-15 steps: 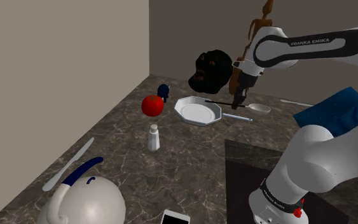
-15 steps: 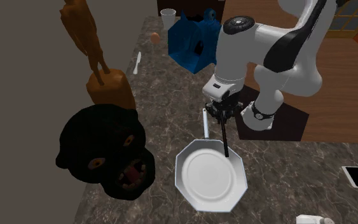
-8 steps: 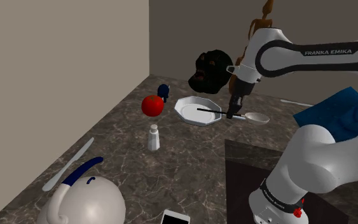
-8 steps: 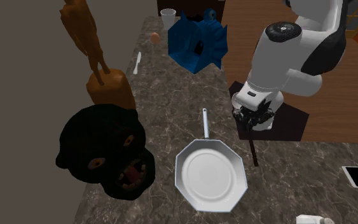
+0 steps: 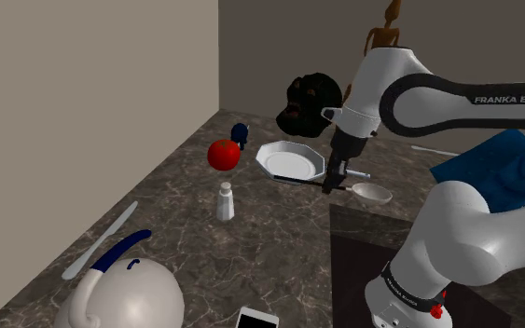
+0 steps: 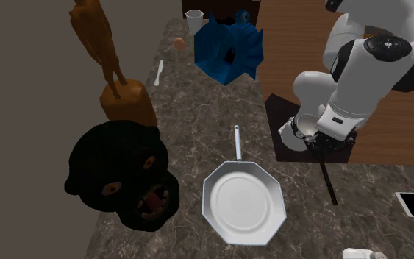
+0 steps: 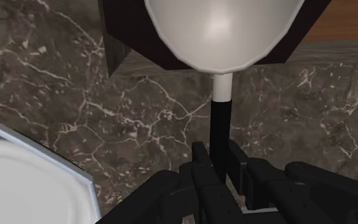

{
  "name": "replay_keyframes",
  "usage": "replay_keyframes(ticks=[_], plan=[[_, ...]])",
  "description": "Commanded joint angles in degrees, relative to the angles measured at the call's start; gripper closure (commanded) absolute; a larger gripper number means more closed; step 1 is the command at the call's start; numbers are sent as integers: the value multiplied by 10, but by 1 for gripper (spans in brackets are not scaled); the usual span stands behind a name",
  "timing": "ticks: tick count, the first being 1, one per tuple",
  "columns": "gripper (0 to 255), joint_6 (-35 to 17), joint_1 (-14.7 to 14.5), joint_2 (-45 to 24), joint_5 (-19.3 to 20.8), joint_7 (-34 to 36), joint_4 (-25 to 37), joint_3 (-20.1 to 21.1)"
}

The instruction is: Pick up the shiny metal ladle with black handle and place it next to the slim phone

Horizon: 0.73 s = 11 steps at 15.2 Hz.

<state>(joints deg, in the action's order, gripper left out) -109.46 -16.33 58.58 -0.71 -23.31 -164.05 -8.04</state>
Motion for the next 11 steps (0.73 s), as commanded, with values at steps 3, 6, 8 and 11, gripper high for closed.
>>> replay_keyframes(ticks=[3, 6, 8, 11], plan=[[255, -2, -47, 10, -53, 68, -6, 65], [255, -13, -81, 3, -91, 117, -3, 113], [255, -23, -104, -8, -116, 148, 2, 145], [255, -41, -133, -34, -151, 194, 17, 192]])
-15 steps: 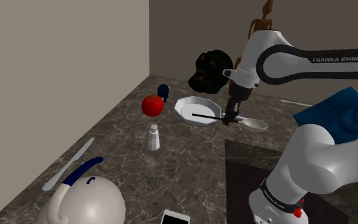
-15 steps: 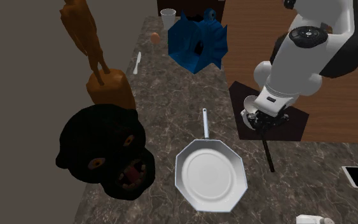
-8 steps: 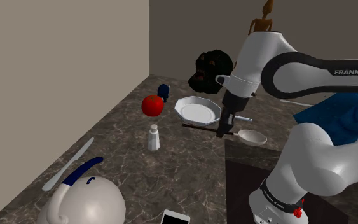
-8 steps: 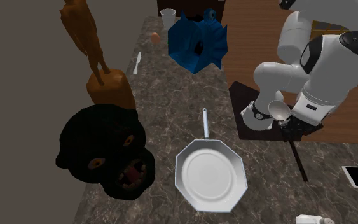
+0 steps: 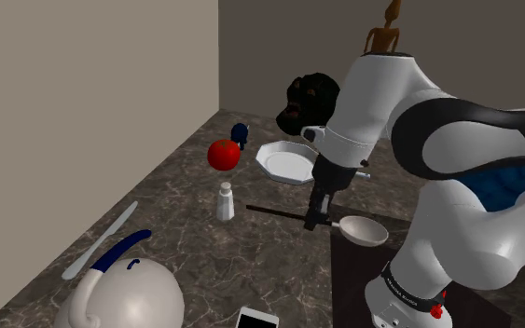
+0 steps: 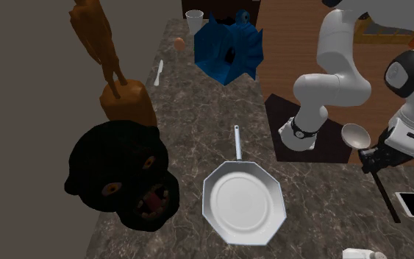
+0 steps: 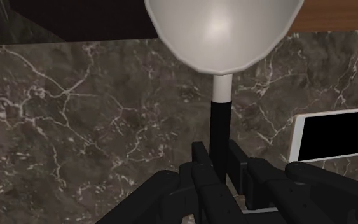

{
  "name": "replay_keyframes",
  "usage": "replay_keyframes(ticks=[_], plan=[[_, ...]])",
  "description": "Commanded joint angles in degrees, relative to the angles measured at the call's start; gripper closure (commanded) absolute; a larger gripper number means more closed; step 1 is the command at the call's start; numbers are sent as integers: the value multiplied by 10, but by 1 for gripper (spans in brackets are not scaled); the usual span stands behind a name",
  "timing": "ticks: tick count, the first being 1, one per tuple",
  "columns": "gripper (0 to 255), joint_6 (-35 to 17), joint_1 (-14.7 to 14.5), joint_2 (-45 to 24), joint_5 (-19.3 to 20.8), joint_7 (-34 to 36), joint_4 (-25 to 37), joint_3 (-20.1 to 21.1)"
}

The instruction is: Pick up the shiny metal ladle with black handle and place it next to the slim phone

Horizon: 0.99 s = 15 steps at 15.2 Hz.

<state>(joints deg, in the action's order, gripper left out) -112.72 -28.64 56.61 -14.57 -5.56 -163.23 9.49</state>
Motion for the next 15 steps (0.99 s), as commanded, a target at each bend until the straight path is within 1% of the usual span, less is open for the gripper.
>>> replay_keyframes(ticks=[1, 8, 15], plan=[[255, -13, -15, -22, -19, 26, 13, 27], [255, -75, -22, -39, -34, 20, -33, 37], [255, -146, -31, -70, -52, 12, -73, 48]])
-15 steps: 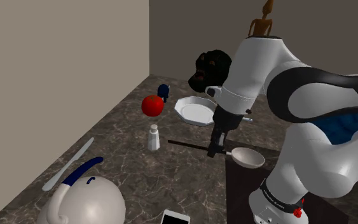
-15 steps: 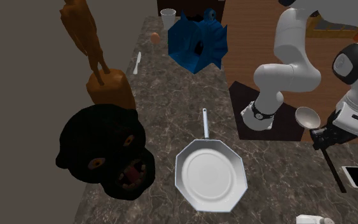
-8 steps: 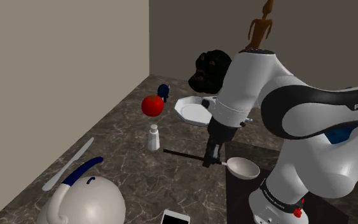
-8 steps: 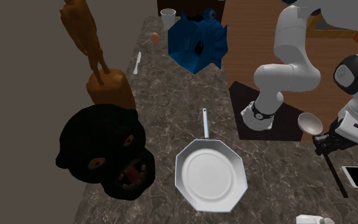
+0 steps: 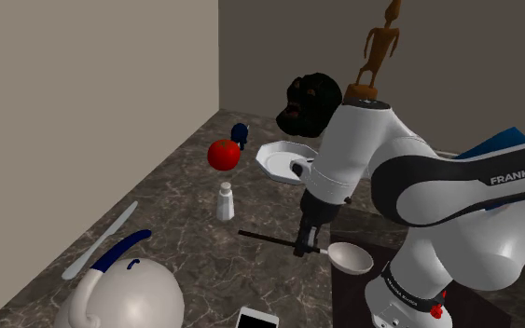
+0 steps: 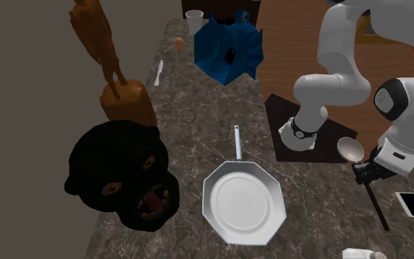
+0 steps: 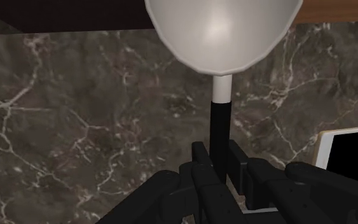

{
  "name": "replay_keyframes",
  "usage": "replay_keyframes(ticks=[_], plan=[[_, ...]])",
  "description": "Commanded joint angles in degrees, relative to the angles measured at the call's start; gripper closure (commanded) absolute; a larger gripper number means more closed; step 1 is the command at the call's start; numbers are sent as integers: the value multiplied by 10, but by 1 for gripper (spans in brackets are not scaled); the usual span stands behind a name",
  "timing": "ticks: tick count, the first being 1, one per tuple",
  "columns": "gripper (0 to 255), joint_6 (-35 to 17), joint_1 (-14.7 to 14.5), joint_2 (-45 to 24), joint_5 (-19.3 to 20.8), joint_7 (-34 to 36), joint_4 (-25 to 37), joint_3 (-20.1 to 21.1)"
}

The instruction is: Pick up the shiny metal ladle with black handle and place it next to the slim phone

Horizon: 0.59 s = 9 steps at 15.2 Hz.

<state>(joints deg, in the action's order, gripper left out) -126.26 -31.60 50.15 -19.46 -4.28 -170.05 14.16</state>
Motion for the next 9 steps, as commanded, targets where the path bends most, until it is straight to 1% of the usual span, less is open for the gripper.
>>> replay_keyframes(ticks=[1, 5, 9], plan=[[255, -22, -3, -11, -6, -2, -10, 3], [255, -68, -9, -39, -18, -8, -30, 9], [255, -68, -9, -39, -17, -8, -30, 9]])
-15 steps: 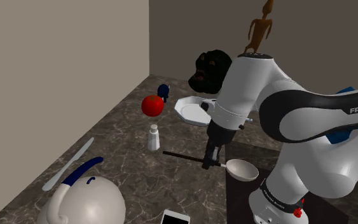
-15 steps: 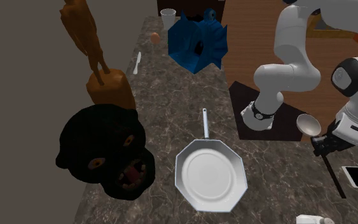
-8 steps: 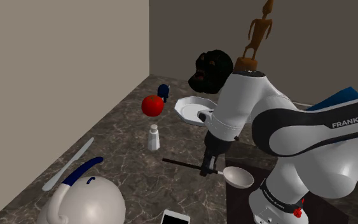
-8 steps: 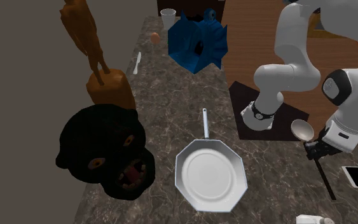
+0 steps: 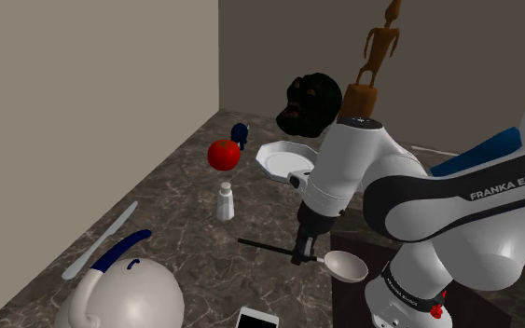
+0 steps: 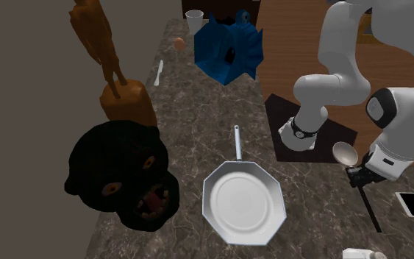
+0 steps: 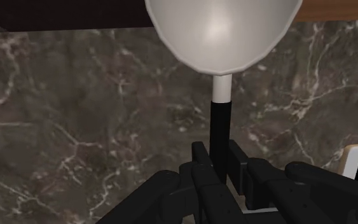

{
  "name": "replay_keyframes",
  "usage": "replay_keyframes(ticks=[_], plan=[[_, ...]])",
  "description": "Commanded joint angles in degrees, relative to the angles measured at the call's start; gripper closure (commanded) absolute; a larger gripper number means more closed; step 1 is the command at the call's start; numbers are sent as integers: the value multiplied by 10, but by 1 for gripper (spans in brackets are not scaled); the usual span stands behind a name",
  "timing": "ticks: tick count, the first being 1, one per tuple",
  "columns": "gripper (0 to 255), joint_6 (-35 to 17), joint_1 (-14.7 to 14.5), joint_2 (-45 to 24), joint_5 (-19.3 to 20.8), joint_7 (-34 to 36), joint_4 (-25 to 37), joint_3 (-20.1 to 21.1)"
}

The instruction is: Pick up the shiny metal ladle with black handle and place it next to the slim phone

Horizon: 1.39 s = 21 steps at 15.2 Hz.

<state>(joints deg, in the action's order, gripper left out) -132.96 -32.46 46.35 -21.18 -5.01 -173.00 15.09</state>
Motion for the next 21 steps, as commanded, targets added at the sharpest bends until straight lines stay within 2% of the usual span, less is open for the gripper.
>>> replay_keyframes(ticks=[1, 4, 5, 10, 14, 21], plan=[[255, -1, 0, -1, 0, 0, 0, 0], [255, -1, 0, 0, 0, 0, 0, 0], [0, -1, 0, 0, 0, 0, 0, 0], [0, -1, 0, 0, 0, 0, 0, 0], [0, 111, 15, 70, 29, 6, 40, -20], [0, 110, 15, 70, 29, 6, 40, -21]])
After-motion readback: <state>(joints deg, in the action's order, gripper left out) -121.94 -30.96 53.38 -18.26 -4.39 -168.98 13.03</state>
